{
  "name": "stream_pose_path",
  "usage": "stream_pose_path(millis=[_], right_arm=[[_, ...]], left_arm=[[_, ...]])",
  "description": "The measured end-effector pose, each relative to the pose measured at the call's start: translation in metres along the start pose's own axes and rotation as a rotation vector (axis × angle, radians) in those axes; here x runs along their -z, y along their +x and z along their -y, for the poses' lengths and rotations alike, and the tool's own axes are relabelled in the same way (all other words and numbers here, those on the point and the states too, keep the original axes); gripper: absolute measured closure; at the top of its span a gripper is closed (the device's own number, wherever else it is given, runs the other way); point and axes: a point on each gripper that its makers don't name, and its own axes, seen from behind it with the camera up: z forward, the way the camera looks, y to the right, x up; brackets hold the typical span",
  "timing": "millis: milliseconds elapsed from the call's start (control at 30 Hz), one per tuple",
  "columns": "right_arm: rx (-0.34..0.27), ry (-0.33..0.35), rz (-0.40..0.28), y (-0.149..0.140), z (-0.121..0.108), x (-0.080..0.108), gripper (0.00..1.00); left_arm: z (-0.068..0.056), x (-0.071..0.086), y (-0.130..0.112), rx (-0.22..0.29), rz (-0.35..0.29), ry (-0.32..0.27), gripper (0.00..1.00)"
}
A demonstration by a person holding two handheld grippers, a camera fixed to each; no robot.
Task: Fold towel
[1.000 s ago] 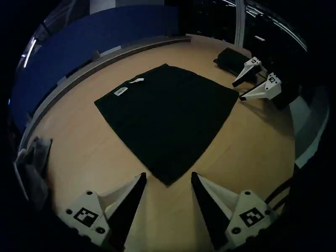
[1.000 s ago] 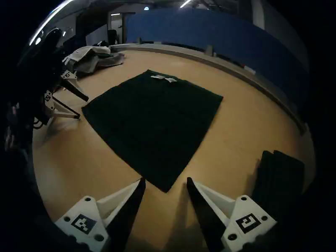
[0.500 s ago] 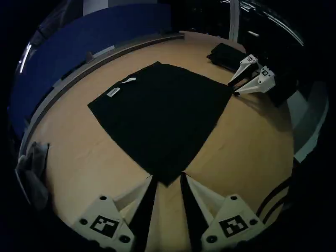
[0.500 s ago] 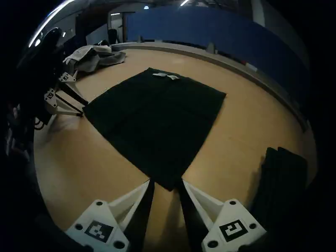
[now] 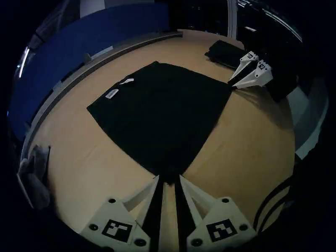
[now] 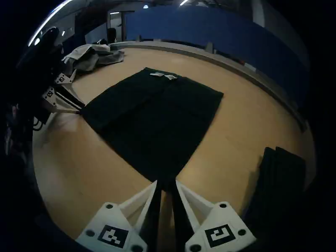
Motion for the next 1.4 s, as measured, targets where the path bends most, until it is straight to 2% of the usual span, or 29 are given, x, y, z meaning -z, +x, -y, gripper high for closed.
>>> stream_pose_path(millis=[100,167,233,467,1000,1400], right_arm=[[-0.008,-0.004,0.004,-0.001,-0.002,0.001,0.88],[-0.011,0.0,0.006,-0.002,-0.003,0.001,0.89],[-0.011,0.002,0.007,-0.002,-0.002,0.002,0.9],[0.004,-0.003,0.001,-0.001,-0.001,0.003,0.9],[0.0,-0.003,-0.007,0.01,-0.003,0.01,0.91],[-0.019,-0.004,-0.032,0.025,-0.002,0.027,0.91]], left_arm=[[0.003,-0.002,-0.002,-0.009,0.005,0.016,0.91],[0.01,-0.001,-0.001,-0.014,0.008,0.045,0.94],[0.012,0.0,-0.001,-0.011,0.011,0.047,0.94],[0.01,0.002,-0.001,0.029,0.016,0.017,0.95],[0.009,0.005,0.002,0.042,0.013,0.014,0.95],[0.012,0.023,0.015,0.073,-0.012,0.033,0.95]])
